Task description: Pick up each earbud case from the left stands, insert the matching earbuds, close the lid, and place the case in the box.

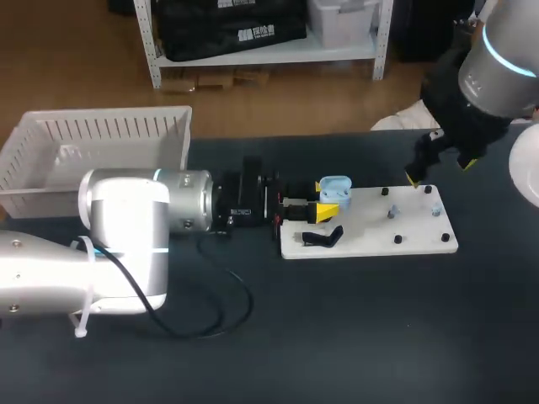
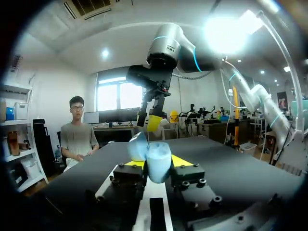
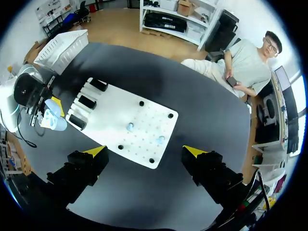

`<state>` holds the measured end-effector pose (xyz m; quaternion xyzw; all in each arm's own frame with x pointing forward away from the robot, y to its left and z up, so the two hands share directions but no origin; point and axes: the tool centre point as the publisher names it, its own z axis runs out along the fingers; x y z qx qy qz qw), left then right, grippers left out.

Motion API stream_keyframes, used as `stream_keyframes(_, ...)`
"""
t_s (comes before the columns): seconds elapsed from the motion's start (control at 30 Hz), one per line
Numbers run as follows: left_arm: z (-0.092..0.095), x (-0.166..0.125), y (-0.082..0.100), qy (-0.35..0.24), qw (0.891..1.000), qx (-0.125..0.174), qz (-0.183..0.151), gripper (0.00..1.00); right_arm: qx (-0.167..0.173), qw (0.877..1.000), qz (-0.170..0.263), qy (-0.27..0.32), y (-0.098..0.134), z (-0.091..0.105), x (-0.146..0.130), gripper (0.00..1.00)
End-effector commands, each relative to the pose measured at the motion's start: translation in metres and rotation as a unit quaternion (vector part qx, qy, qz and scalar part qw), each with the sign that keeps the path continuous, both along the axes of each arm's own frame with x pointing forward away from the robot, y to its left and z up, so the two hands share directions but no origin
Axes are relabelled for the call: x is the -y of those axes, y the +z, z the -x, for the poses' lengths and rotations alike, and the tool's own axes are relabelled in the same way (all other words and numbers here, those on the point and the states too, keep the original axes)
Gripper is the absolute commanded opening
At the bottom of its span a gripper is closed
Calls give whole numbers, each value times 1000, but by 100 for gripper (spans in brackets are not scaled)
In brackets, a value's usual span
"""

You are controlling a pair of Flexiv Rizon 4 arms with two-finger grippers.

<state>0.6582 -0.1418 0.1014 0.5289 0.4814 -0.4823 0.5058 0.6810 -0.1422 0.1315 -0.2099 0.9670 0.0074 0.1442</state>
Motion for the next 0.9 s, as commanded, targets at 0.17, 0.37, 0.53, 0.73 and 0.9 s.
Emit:
stream_keyframes(0.17, -2, 0, 0, -2, 1000, 0, 0, 0, -56, 997, 46, -5, -29, -15, 10, 100)
stream_keyframes(0.37, -2, 0, 0, -2, 1000, 0, 0, 0, -84, 994, 65, -18, -54, -20, 18, 99)
stream_keyframes(0.53, -2, 0, 0, -2, 1000, 0, 0, 0, -101, 992, 72, -25, -69, -22, 18, 79)
stream_keyframes(0.73, -2, 0, 0, -2, 1000, 0, 0, 0, -117, 989, 85, -45, -82, -25, 20, 46)
stream_keyframes(0.9, -2, 0, 0, -2, 1000, 0, 0, 0, -126, 984, 96, -82, -85, -25, 20, 46)
